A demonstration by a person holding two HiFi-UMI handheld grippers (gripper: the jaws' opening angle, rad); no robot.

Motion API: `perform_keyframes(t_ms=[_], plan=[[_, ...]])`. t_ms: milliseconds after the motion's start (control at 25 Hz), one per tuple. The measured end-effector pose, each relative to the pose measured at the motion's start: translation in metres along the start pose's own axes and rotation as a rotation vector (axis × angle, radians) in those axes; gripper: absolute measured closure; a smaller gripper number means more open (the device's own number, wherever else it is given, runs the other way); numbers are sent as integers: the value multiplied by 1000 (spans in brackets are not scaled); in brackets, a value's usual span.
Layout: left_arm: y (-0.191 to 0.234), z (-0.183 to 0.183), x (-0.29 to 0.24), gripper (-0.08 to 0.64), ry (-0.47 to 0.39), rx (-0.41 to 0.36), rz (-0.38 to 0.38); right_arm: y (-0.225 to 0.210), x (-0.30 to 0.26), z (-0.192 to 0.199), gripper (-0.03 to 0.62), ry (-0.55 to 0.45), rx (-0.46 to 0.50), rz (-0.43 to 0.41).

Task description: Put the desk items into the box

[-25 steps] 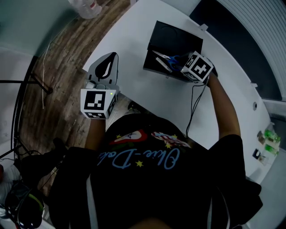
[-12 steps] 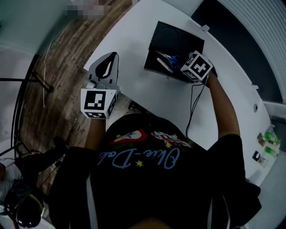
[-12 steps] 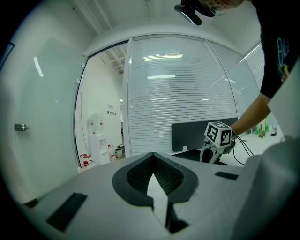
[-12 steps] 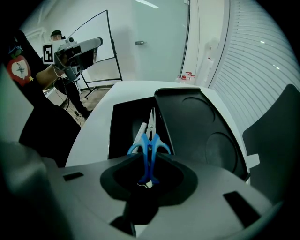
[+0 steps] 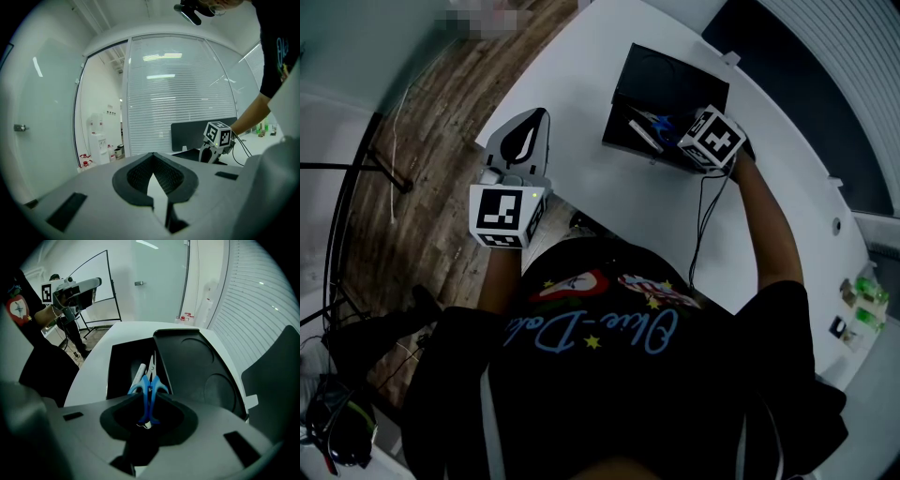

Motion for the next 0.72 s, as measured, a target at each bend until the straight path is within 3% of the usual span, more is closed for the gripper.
perform_keyframes(t_ms=[720], plan=[[-8,-2,1,554,2,-9,12,9,12,-1,476,-55,35,18]])
Point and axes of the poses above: the fingertips, and each gripper's own axes: x backward along the fingers, y to its left, z out of its underside, the point moved 9 cm from there along x, backward along the fingers, and after that the axes turned 15 degrees about y, right-handed, at the moved point
